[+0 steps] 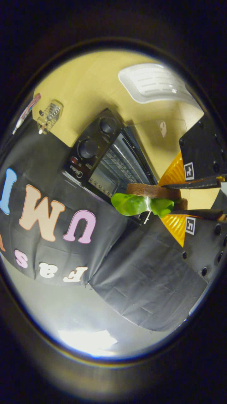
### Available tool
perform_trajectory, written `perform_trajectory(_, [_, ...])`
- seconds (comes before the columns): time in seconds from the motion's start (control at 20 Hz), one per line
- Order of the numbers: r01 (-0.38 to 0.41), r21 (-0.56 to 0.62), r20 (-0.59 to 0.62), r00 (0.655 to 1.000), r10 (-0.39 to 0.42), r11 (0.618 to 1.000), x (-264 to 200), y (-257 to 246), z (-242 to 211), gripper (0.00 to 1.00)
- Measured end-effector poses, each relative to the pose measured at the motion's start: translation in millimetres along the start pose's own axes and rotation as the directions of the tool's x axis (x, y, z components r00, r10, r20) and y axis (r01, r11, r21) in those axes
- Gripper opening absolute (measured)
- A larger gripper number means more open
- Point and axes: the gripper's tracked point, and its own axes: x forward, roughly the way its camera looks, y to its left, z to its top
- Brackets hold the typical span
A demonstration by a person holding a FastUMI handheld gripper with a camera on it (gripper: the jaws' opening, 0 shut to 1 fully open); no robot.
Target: Open the toaster oven, put the food inside, and close the toaster oven door.
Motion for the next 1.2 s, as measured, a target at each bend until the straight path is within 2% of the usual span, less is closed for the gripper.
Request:
perform_trajectory(0.4, [0.130, 0.025, 0.116, 0.984, -0.132, 0.991, 73.4, -17.8, 12.1, 0.28])
perform_trajectory(0.7, [0.148, 0.039, 0.168, 0.974, -0.153, 0.988, 106.2, -12.3, 26.7, 0.28])
perform_trajectory(0.9, [0.260, -0.075, 0.225, 0.945, -0.238, 0.963, 117.3, -24.1, 41.9, 0.28])
perform_trajectory(1.05, [0.294, -0.128, 0.224, 0.939, -0.261, 0.947, 128.0, -28.3, 43.6, 0.27])
perform_trajectory(1.15, [0.315, -0.182, 0.233, 0.934, -0.271, 0.932, 127.7, -31.4, 45.7, 0.34])
perform_trajectory(1.2, [0.328, -0.193, 0.241, 0.929, -0.280, 0.925, 128.1, -31.3, 47.6, 0.35])
